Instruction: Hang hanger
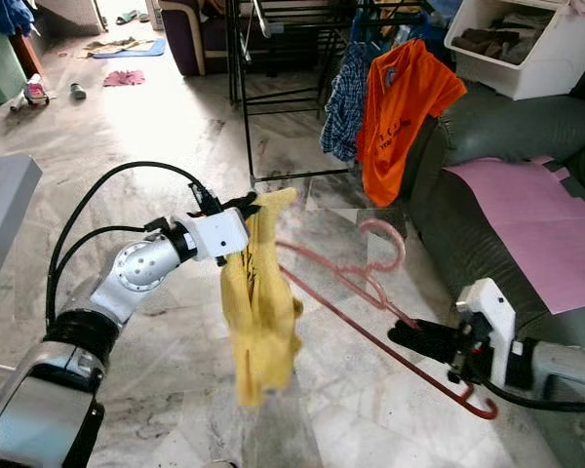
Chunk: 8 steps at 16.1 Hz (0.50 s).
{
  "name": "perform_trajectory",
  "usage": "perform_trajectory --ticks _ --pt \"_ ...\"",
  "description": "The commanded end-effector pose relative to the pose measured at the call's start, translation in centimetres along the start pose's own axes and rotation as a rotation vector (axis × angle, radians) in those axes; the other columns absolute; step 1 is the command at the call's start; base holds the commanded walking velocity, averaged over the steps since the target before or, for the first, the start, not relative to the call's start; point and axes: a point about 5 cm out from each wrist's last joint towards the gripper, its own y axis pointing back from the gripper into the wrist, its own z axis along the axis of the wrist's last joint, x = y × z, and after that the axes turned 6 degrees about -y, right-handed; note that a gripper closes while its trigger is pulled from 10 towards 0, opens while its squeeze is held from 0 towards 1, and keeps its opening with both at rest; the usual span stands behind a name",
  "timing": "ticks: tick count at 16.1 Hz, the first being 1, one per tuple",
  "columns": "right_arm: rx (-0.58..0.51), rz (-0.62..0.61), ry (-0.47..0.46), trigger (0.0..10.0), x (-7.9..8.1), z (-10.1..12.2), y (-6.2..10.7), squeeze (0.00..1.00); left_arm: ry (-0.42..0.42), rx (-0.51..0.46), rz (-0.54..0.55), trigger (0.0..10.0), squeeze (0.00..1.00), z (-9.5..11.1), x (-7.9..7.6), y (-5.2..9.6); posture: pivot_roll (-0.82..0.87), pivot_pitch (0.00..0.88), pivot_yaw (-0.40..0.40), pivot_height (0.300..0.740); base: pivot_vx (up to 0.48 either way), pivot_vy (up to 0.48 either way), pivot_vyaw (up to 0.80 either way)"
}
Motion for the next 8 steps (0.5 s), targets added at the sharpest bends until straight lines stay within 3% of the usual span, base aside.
perform_trajectory --ticks 1,4,8 --pt "0.016 0.04 0.018 10.0 0.3 0.4 0.6 0.0 -0.039 -0.021 0.05 10.0 0.0 0.3 1.7 -0.1 -0.03 0.063 -0.004 0.74 0.0 0.0 0.0" --pt "0.042 0.114 -0.012 10.0 0.7 0.9 1.6 0.0 -0.01 -0.031 0.075 10.0 0.0 0.1 2.4 0.2 -0.04 0.059 0.0 0.74 0.0 0.0 0.0" --pt "0.034 0.151 -0.031 10.0 0.8 1.1 1.4 0.0 0.003 -0.034 0.086 10.0 0.0 -0.2 2.4 0.3 -0.03 0.061 0.004 0.74 0.0 0.0 0.0"
